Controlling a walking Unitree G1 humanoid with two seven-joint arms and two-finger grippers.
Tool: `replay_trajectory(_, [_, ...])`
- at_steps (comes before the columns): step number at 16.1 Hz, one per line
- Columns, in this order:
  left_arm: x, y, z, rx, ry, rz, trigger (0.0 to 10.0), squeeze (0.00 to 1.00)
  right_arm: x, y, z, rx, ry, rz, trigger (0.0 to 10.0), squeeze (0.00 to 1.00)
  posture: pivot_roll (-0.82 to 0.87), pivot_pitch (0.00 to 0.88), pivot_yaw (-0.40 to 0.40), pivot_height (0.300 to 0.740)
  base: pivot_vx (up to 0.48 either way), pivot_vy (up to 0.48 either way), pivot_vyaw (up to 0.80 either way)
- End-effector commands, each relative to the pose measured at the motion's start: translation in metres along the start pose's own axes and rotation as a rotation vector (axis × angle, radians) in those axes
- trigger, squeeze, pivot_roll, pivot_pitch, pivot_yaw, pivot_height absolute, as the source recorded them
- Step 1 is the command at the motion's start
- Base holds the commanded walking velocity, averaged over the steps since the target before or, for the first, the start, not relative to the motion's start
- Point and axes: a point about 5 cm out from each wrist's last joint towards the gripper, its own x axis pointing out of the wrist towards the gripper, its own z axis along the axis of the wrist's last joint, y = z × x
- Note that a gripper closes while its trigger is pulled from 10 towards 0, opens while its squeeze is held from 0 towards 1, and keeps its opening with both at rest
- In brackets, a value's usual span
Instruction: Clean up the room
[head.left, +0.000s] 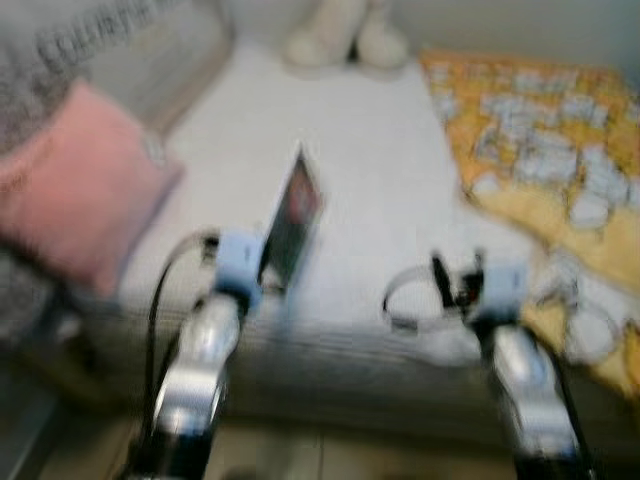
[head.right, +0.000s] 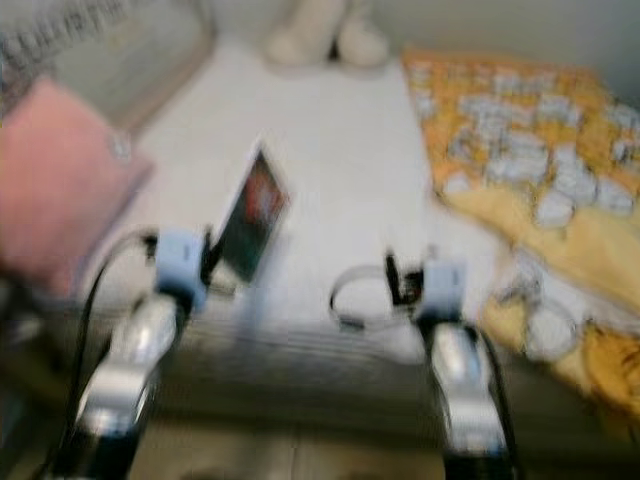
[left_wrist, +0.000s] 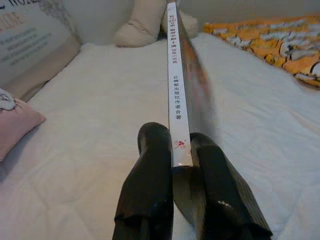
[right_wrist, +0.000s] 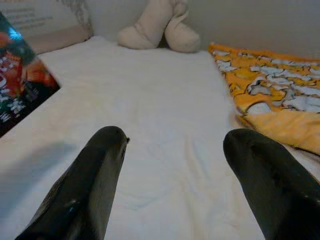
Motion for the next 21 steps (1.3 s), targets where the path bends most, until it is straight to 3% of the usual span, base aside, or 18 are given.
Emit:
replay_trajectory(1, [0.002, 0.007, 0.005, 0.001, -0.021, 0.018, 10.0, 0.0, 0.006, 0.003, 0.007, 0.016, -0.033, 0.006, 10.0, 0.0, -0.01, 0.0, -0.024, 0.74, 0.0, 0.48, 0.0])
replay_trajectory(5, [0.011, 0.005, 0.01, 0.015, -0.034, 0.014, 10.0, 0.0, 0.014, 0.007, 0.009, 0.013, -0.047, 0.021, 10.0, 0.0, -0.01, 0.0, -0.021, 0.74, 0.0, 0.48, 0.0])
replay_trajectory(9, [0.015, 0.003, 0.013, -0.006, -0.054, 0.027, 10.0, 0.0, 0.017, 0.011, 0.01, 0.008, -0.052, 0.045, 10.0, 0.0, -0.01, 0.0, -0.03, 0.74, 0.0, 0.064, 0.0])
replay_trajectory(15, [0.018, 0.009, 0.015, -0.028, -0.054, 0.075, 10.0, 0.0, 0.019, 0.014, 0.008, 0.003, -0.046, 0.073, 10.0, 0.0, 0.0, 0.0, -0.045, 0.74, 0.406, 0.183, 0.0])
replay_trajectory(21, [0.02, 0.003, 0.015, -0.034, -0.057, 0.041, 10.0, 0.0, 0.016, 0.014, 0.005, 0.0, -0.038, 0.079, 10.0, 0.0, -0.01, 0.0, -0.043, 0.74, 0.464, 0.0, 0.0])
